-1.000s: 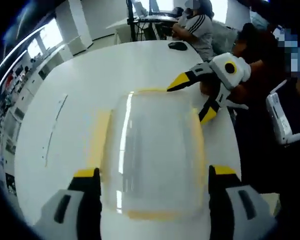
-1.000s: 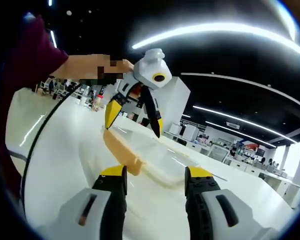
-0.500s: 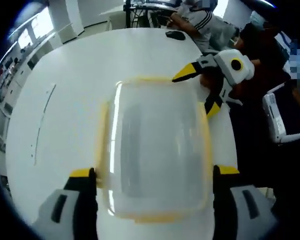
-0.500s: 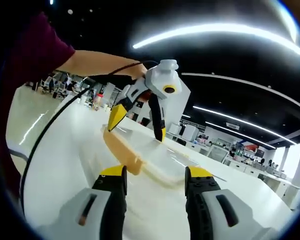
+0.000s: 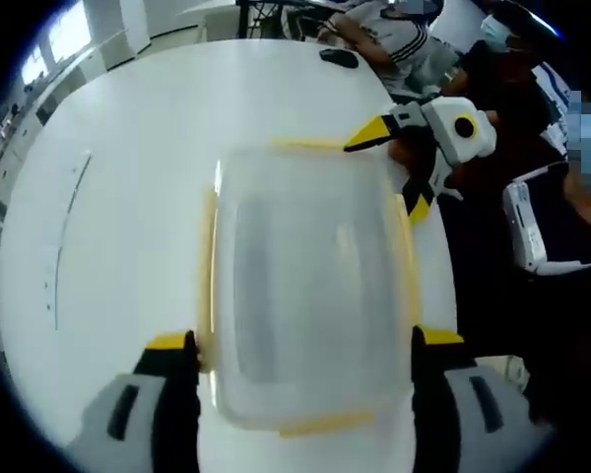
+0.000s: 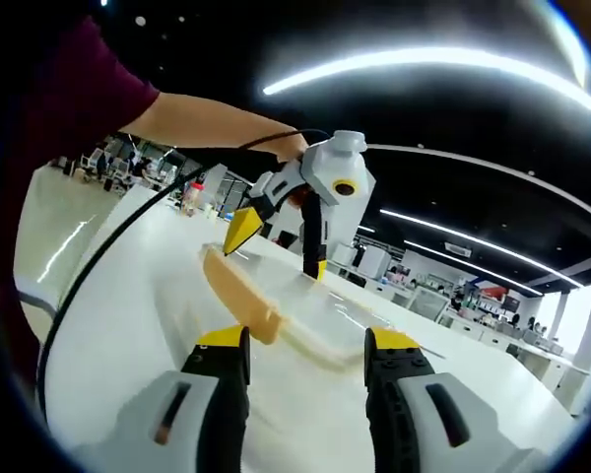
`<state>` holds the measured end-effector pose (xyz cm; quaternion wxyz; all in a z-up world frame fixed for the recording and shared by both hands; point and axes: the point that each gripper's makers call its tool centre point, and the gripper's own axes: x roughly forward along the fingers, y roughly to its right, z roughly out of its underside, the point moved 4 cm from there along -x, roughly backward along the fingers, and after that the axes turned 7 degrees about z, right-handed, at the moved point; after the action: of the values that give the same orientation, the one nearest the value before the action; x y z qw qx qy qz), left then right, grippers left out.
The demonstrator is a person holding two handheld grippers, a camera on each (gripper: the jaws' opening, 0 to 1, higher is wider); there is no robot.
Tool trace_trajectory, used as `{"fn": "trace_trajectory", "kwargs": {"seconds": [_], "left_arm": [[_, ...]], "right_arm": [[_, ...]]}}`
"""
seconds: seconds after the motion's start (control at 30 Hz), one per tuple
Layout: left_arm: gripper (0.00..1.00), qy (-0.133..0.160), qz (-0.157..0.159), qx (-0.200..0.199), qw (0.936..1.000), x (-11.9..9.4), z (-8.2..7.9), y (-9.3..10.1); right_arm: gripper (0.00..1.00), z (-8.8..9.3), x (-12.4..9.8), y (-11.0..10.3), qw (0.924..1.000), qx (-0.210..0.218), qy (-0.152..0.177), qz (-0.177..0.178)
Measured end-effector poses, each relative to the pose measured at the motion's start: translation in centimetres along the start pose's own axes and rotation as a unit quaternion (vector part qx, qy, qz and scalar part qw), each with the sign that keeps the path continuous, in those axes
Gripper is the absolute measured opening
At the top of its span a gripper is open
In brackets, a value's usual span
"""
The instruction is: Snap each plastic latch of the storage box into its locked position after aligning the lid with the box until every specified latch is closed and the lid sits flush.
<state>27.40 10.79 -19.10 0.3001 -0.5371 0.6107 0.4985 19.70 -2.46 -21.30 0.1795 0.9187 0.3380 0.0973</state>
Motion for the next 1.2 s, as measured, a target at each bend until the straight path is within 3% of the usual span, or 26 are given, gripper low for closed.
{"fn": "trace_trajectory", "kwargs": {"seconds": [0.23,0.67,1.1,1.2], "left_arm": [[0.88,-0.021,0.016,-0.006,0.9996,0.0,0.1,-0.3],[0.8,-0.027,0.04,-0.017,0.9987,0.2,0.5,-1.2],[0.78,-0.044,0.057,-0.036,0.9967,0.6,0.5,-1.1],[0.77,-0.034,0.059,-0.039,0.9969,0.6,0.6,-1.0]], "right_arm": [[0.45,0.0,0.0,0.0,1.0,-0.001,0.001,0.0],[0.45,-0.1,0.0,0.0,1.0,-0.002,0.002,0.0],[0.45,-0.2,0.0,-0.1,1.0,-0.004,0.002,0.001],[0.45,-0.2,0.0,-0.1,1.0,-0.005,0.003,0.001]]}}
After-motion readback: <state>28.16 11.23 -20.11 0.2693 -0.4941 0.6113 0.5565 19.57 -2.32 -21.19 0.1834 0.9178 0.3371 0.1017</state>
